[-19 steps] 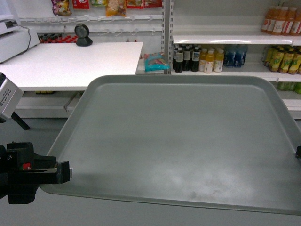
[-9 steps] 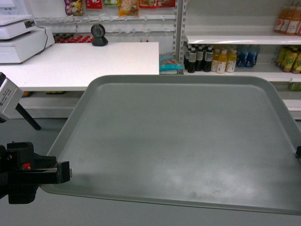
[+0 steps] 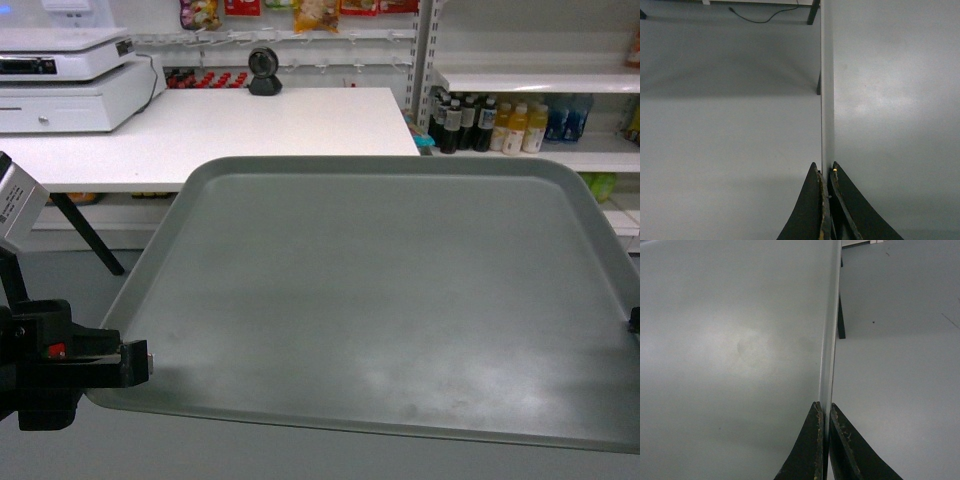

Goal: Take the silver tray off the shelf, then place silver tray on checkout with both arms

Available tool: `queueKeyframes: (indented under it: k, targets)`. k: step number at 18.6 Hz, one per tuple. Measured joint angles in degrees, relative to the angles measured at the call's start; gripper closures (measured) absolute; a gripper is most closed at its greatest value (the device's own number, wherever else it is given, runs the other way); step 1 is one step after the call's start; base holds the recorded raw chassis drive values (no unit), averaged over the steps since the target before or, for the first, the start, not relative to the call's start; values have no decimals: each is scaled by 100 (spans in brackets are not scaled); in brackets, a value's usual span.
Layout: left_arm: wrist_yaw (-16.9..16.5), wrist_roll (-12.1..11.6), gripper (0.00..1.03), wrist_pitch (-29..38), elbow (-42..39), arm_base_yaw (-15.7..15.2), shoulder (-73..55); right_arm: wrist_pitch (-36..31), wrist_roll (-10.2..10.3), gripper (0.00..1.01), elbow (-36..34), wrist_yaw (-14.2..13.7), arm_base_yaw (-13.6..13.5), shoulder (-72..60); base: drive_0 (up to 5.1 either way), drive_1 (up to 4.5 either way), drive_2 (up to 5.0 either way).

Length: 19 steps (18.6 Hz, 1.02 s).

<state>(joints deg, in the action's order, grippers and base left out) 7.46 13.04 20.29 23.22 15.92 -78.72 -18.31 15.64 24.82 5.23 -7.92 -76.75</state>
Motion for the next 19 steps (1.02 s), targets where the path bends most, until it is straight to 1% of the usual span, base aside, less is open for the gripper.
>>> queueKeyframes:
  k: [15, 19]
  targets:
    - [7, -7, 101, -9, -2, -28, 2, 17, 2, 99, 4, -2, -33, 9, -497, 248, 248]
    - [4, -7, 101, -13, -2, -28, 2, 20, 4, 99, 4, -2, -33, 4, -2, 413, -417]
